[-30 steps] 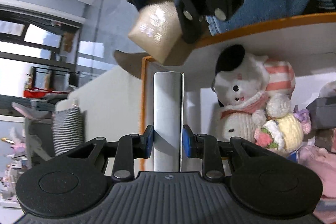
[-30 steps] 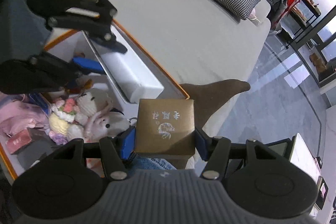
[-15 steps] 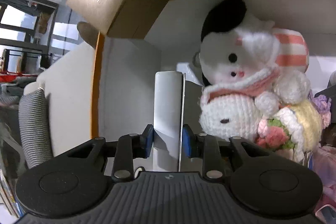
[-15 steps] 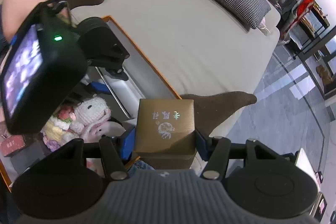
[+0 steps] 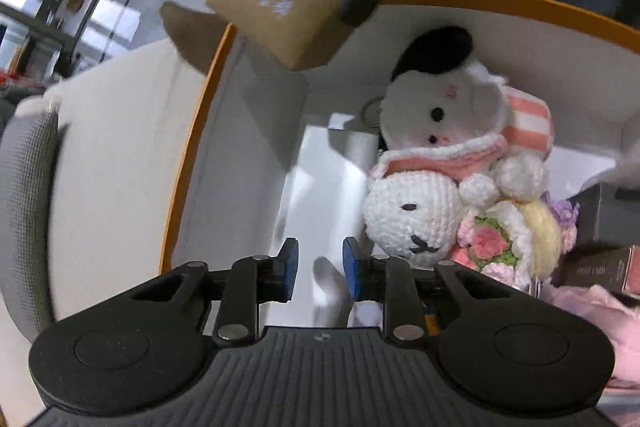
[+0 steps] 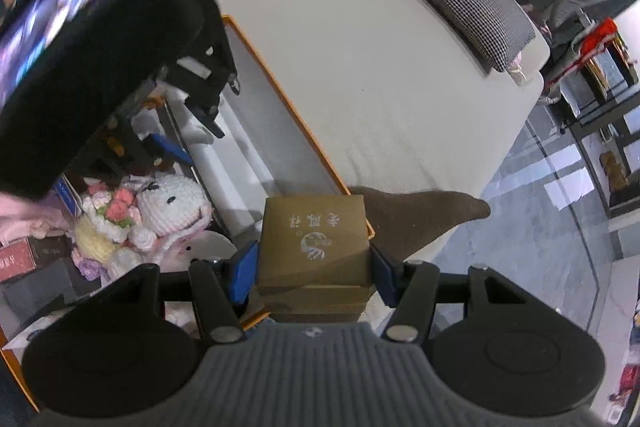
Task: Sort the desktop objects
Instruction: 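Lower the white box and brown cube into the orange box and open both grippers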
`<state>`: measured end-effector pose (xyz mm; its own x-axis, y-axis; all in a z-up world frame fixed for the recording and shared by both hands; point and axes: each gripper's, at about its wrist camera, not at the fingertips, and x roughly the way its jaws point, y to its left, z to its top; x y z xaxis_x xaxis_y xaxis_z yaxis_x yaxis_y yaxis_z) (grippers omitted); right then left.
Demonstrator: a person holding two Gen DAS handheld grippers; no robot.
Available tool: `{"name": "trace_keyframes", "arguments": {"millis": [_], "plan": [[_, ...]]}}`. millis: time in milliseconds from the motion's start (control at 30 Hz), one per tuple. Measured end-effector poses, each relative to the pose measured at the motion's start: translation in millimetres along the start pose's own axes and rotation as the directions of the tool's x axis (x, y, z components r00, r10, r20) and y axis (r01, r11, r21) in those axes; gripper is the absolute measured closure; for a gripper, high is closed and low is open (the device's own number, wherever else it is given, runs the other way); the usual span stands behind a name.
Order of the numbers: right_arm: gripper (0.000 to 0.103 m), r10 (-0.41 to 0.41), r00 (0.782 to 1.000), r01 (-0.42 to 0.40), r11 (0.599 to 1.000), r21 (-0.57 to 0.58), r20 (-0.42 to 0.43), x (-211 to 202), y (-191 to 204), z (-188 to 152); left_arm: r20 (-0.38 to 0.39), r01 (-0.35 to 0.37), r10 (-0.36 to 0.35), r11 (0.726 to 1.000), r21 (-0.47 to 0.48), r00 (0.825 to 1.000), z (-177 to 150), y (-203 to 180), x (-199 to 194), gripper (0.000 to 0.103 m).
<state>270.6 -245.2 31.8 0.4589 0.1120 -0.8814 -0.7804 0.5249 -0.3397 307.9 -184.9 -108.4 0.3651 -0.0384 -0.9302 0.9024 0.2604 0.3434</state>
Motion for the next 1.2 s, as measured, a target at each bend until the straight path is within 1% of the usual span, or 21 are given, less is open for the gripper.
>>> {"name": "trace_keyframes", "arguments": {"millis": [67,167,300,400,467,700,867,967,1200], "plan": [[0.042,-0.004,1.000,0.004,0.999,-0.032,-0.011,1.3,3.2,3.1,-0.014,-0.005,0.004,1.000,-0.025,1.000,-2.4,4.4,6.0,0.083],[0.042,-0.006,1.000,0.004,0.997,-0.080,-0.031,5.3,7.8,8.3,-0.008,-0.014,0.014,0.999,-0.045,1.000,-2.0,7.6,8.5,0.083],[0.042,-0.001,0.998,-0.007,0.991,-0.137,-0.061,11.9,12.6,15.7,0.053,-0.016,0.022,0.995,-0.103,0.998,-14.9,6.8,-18.1,0.083],[0.042,-0.002,0.995,-0.017,0.981,-0.196,-0.098,17.6,18.6,23.4,0.074,-0.027,0.039,0.987,-0.157,0.996,-26.9,11.2,-34.5,0.083],[0.042,0.001,0.991,-0.031,0.973,-0.227,-0.131,23.1,22.0,28.9,0.089,-0.032,0.049,0.983,-0.180,0.995,-26.8,8.9,-42.7,0.083],[0.042,0.003,0.971,-0.076,0.951,-0.300,-0.237,48.3,34.6,45.2,0.139,-0.013,0.046,0.973,-0.231,0.989,-41.4,7.0,-59.9,0.083],[0.041,-0.020,0.945,-0.098,0.935,-0.341,-0.327,72.8,44.5,49.0,0.175,0.003,0.043,0.967,-0.254,0.984,-53.3,0.6,-69.3,0.083],[0.041,-0.041,0.934,-0.095,0.928,-0.359,-0.355,83.0,47.5,49.5,0.195,0.008,0.047,0.962,-0.273,0.980,-55.9,2.5,-70.7,0.083],[0.040,-0.052,0.916,-0.109,0.923,-0.369,-0.399,98.3,51.2,49.3,0.218,0.027,0.038,0.958,-0.286,0.975,-57.5,4.9,-70.6,0.083]]}}
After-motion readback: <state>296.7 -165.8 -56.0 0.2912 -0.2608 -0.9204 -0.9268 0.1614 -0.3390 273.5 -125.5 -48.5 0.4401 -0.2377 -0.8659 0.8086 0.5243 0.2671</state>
